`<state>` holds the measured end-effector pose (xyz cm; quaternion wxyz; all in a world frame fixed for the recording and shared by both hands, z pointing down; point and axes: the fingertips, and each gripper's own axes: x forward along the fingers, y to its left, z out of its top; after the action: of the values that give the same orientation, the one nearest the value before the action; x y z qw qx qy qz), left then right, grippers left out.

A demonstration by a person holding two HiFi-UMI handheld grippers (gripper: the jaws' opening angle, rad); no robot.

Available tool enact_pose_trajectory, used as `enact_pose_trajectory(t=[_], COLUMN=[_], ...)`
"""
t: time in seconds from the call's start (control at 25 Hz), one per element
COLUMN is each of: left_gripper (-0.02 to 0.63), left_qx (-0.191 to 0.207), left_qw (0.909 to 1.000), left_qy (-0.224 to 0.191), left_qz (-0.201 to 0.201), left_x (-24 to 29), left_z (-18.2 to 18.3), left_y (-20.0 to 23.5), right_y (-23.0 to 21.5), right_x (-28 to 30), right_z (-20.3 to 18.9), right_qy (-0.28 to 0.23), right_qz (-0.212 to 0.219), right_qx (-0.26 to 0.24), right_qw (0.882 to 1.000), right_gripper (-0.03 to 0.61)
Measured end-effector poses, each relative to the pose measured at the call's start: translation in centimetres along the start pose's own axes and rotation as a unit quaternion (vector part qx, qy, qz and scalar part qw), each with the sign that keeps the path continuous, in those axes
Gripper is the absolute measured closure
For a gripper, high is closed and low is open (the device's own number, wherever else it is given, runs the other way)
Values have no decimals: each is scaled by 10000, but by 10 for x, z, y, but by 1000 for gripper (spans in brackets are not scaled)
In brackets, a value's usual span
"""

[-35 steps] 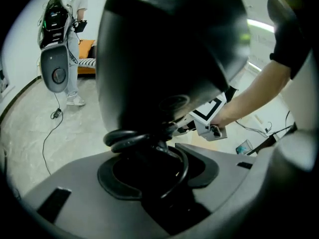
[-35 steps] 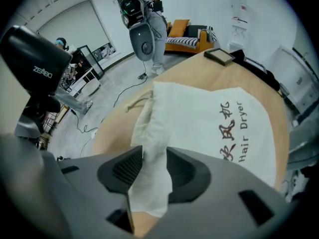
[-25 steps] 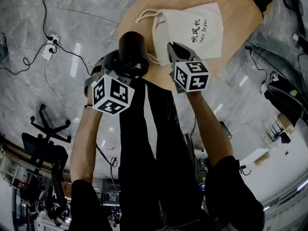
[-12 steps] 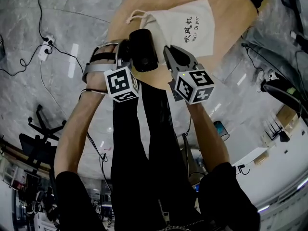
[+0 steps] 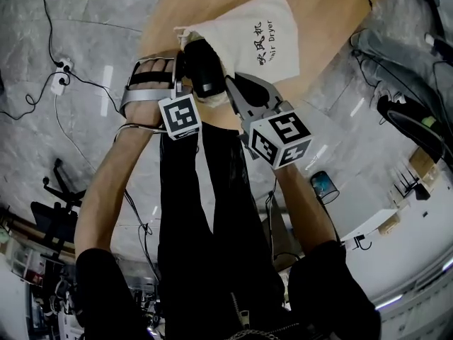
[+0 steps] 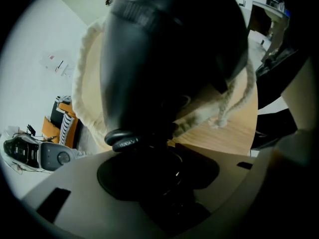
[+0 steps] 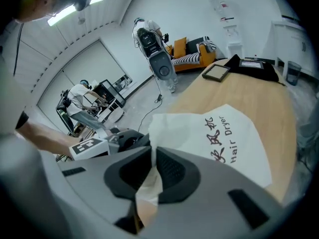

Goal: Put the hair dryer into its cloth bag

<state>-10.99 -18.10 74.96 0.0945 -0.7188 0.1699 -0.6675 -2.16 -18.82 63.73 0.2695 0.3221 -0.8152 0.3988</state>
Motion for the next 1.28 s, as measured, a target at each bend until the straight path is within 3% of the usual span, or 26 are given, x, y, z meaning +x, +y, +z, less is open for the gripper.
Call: enact_pose_trajectory(t=[0.32,0.44,0.76,0.84,1.08,1.2,1.28], left_gripper=[394,391,376,306,272,272,272], left_qx=[114,281,861,954,752,-20,-438], left_qw=[9998,9988,9932,9914,9944,9999,9983], left_qy=[-23,56,596,579,279,-79,-190], left_qz=[135,396,503,681,681,-96,-343], left_x=[17,22,17,13,2,-8,-16], left_z=[23,32,29,31,27,23,9], left_y=[4,16,16,21,23,-3,-3], right_y=[-3,-7,-6,-8,-12,-13,-14], right_x=[-7,-6,6,9,13,16,15], right_z=[-3,-4,-16,-21,-26,-27,-26], right_qy=[196,221,450,533,552,573,579], right_qz=[302,356,400,402,353,360,363], right_qx=[249,273,191,203,287,293,299], right_qw=[9990,9987,9980,9976,9974,9973,9972], right_gripper=[535,535,535,535,535,535,535])
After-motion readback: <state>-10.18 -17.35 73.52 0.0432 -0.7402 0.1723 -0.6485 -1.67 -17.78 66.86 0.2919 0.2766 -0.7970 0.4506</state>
